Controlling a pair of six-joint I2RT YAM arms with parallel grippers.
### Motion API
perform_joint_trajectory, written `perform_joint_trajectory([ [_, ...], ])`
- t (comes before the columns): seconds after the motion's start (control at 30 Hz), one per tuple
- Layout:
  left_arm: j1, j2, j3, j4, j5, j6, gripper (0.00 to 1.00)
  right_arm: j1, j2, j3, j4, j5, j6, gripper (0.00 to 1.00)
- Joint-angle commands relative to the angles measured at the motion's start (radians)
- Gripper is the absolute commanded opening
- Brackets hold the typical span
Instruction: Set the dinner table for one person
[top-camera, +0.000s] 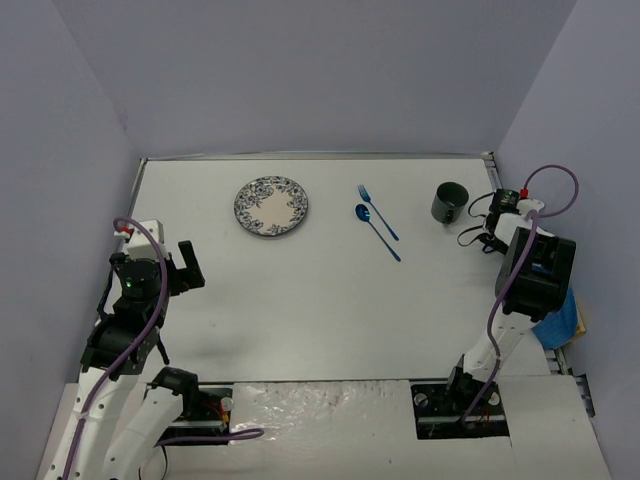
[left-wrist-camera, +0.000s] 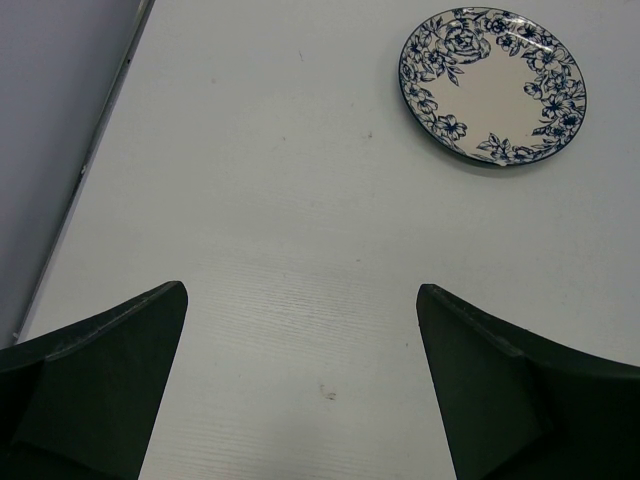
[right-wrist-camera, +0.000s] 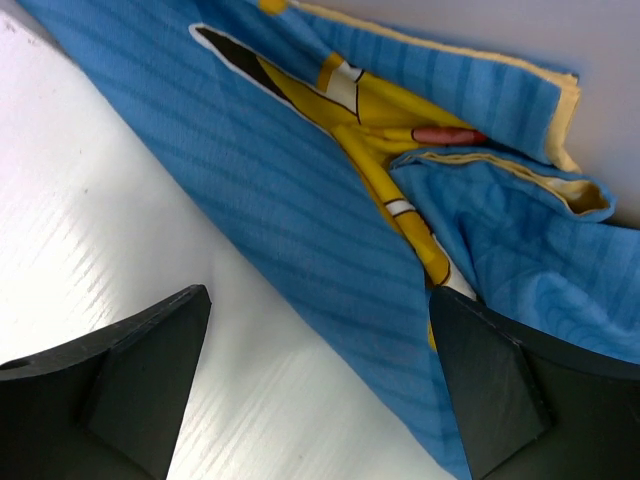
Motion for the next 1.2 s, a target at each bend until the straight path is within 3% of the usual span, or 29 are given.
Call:
perform_joint_trajectory([
  [0.0,0.004,0.017,0.009,0.054,-0.006,0.007,0.97,-0.012,0.037,0.009,-0.006,0.013,-0.02,0.87],
  [0.3,0.004,0.016,0.009,0.054,-0.008,0.007,0.97,-0.025,0.073,0.0,-0.002,0.002,-0.035,0.76],
  [0.47,0.004,0.016,0.011,0.051,-0.008,0.006,0.97,-0.036,0.081,0.0,-0.002,-0.022,-0.046,0.58],
  [0.73,0.004,0.017,0.009,0.051,-0.003,0.006,0.97,-0.045,0.105,0.004,-0.012,-0.052,-0.051,0.39],
  [0.93,0.004,0.014,0.009,0.053,-0.003,0.004,0.97,-0.035,0.063,0.015,-0.024,-0.065,-0.055,0.01],
  [1.17,0.004,0.011,0.01,0.055,0.002,0.0,0.97,0.056,-0.104,0.045,-0.098,0.04,-0.031,0.0],
])
